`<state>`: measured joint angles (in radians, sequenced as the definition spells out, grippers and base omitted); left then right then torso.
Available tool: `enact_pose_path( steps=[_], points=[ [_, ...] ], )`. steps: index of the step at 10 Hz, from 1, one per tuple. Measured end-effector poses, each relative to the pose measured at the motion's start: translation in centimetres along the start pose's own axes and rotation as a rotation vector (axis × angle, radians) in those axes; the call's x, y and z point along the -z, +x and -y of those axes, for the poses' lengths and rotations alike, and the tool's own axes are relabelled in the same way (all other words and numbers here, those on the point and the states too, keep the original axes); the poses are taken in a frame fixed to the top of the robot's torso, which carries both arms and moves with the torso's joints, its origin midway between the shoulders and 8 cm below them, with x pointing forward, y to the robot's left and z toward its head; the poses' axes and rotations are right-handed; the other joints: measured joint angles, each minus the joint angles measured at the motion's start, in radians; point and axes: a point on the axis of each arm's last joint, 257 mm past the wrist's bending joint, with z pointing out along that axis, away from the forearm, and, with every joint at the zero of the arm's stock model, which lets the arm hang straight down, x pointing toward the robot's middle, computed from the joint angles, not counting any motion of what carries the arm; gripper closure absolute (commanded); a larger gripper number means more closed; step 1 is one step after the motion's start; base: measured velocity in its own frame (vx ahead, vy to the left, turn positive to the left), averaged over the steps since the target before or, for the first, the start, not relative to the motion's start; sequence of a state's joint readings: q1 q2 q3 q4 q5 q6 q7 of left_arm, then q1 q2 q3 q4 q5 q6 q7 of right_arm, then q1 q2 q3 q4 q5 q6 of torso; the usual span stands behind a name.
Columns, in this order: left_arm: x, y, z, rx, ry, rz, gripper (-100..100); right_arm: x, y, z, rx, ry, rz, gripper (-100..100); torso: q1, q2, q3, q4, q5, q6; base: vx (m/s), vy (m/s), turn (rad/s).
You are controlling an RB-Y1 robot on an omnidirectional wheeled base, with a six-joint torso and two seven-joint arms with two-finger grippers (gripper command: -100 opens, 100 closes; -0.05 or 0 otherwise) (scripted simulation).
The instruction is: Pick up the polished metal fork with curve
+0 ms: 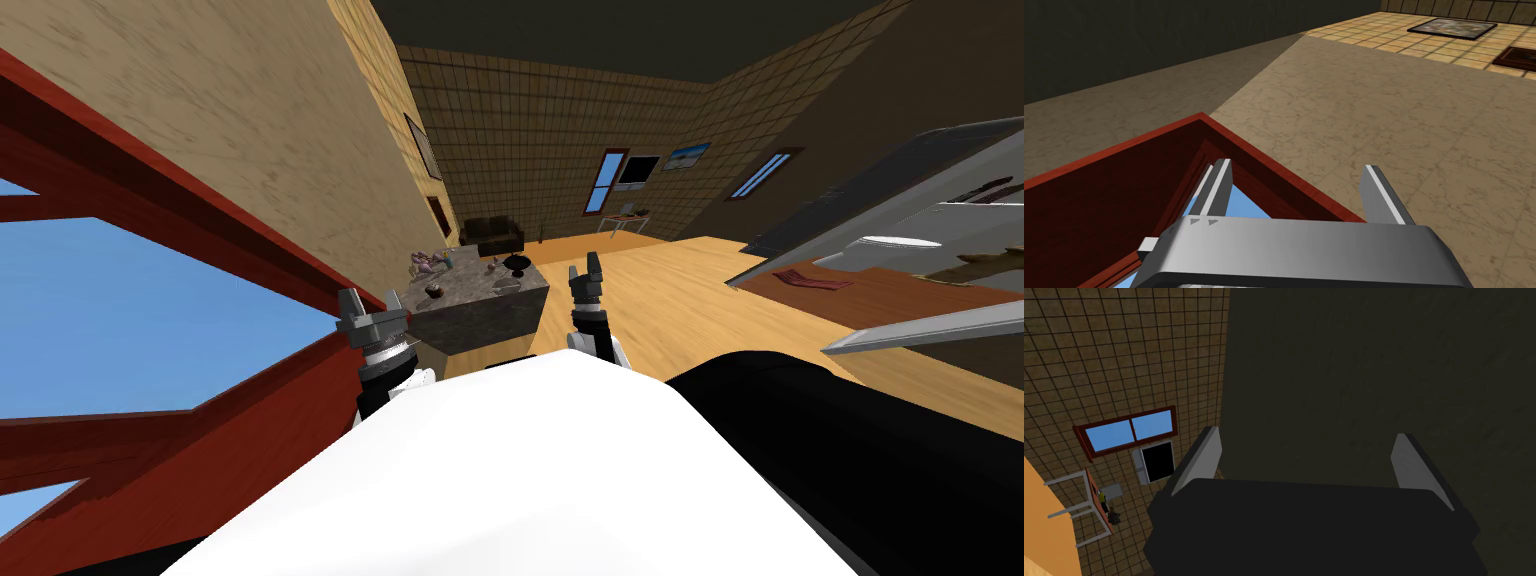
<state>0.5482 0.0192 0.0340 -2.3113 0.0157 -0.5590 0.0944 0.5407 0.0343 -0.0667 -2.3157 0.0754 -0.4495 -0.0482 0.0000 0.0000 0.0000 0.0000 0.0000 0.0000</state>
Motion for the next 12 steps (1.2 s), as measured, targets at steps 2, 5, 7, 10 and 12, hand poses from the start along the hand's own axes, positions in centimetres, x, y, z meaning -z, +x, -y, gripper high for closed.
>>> enact_pose_path(
  steps=[2,5,7,10,12],
  points=[
    [0.0,0.0,0.0,0.0,0.0,0.0,0,0.0,1.6,-0.3,0.008,-0.014,-0.068,-100,-0.001,0.003,0.002,0.001,0.0,0.0,-0.048,-0.021,0.069],
    [0.0,0.0,0.0,0.0,0.0,0.0,0,-0.6,4.3,-0.6,0.013,-0.038,-0.16,-100,-0.002,0.004,0.002,0.001,0.0,0.0,-0.076,-0.026,0.13],
    [0.0,0.0,0.0,0.0,0.0,0.0,0,-0.6,6.3,-1.3,0.011,-0.055,-0.226,-100,-0.002,0.006,0.003,0.001,0.0,0.0,-0.083,-0.026,0.063],
    [0.0,0.0,0.0,0.0,0.0,0.0,0,-0.1,9.5,-1.9,0.006,-0.083,-0.333,-100,-0.002,0.006,0.003,0.001,-0.001,0.0,-0.096,-0.024,0.138],
    [0.0,0.0,0.0,0.0,0.0,0.0,0,0.5,12.0,-2.6,0.005,-0.106,-0.423,-100,-0.001,0.008,0.005,0.002,0.0,0.0,-0.15,-0.017,0.245]
  ],
)
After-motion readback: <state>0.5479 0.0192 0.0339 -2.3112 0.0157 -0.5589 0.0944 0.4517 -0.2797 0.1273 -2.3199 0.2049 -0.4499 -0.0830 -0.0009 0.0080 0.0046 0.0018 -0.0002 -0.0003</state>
